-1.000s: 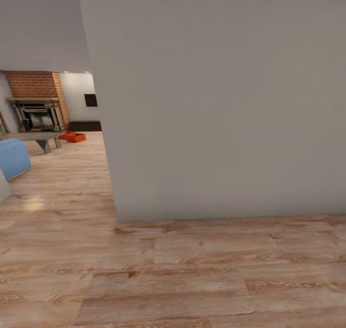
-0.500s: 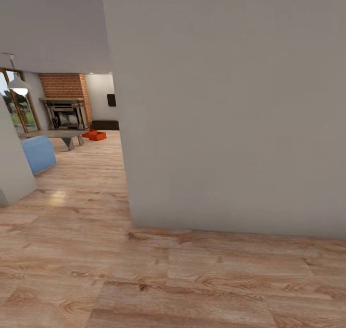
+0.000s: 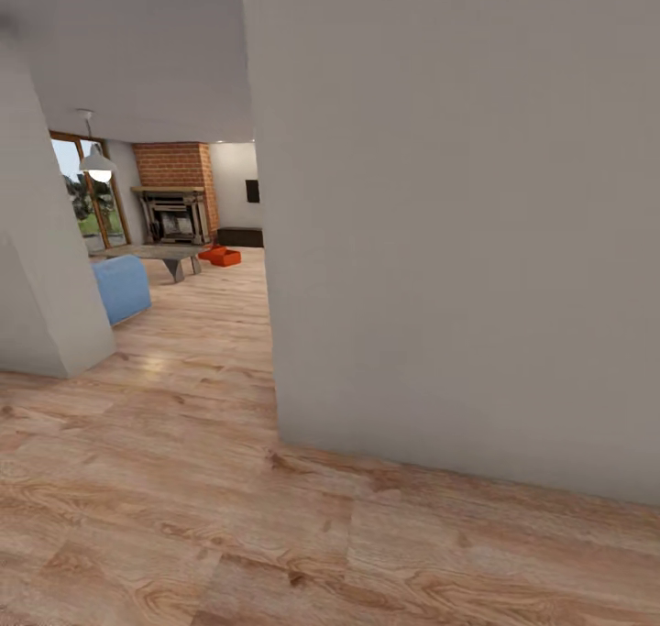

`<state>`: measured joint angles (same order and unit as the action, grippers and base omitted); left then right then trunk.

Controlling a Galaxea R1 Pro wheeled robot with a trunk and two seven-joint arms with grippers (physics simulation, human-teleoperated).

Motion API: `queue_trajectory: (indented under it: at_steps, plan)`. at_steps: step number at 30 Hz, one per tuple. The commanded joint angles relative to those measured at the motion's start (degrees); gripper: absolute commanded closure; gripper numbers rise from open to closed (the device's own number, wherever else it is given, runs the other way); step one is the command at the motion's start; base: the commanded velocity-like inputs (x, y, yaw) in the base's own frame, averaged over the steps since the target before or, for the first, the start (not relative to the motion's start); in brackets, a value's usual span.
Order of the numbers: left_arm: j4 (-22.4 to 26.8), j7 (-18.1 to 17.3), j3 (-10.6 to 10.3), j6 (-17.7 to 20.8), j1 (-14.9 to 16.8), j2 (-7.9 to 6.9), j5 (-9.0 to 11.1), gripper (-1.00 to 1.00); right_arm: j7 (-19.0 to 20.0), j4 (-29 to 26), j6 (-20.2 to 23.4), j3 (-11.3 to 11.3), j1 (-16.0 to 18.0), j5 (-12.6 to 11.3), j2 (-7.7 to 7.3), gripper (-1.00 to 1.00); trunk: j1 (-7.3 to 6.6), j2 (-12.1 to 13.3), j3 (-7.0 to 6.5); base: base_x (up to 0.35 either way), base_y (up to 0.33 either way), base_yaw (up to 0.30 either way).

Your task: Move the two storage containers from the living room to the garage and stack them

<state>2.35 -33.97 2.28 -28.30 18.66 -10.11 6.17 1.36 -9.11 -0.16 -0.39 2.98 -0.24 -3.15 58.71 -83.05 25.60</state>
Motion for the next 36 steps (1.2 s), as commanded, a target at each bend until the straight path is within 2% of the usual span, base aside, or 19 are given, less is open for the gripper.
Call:
queue_trajectory:
  at_steps: [1,36]
  plan:
    - [-0.1,-0.6,0.2,0.2,0.1,0.00,0.5,-1.00,0.1,0.0,0.0,0.0,0.0,0.0,-0.01,-1.00,0.02,0.0,0.06,0.144,0.000,0.255]
    - [-0.1,-0.6,0.2,0.2,0.1,0.00,0.5,-1.00,0.1,0.0,0.0,0.0,0.0,0.0,-0.01,-1.00,0.02,0.0,0.06,0.013,0.000,0.255]
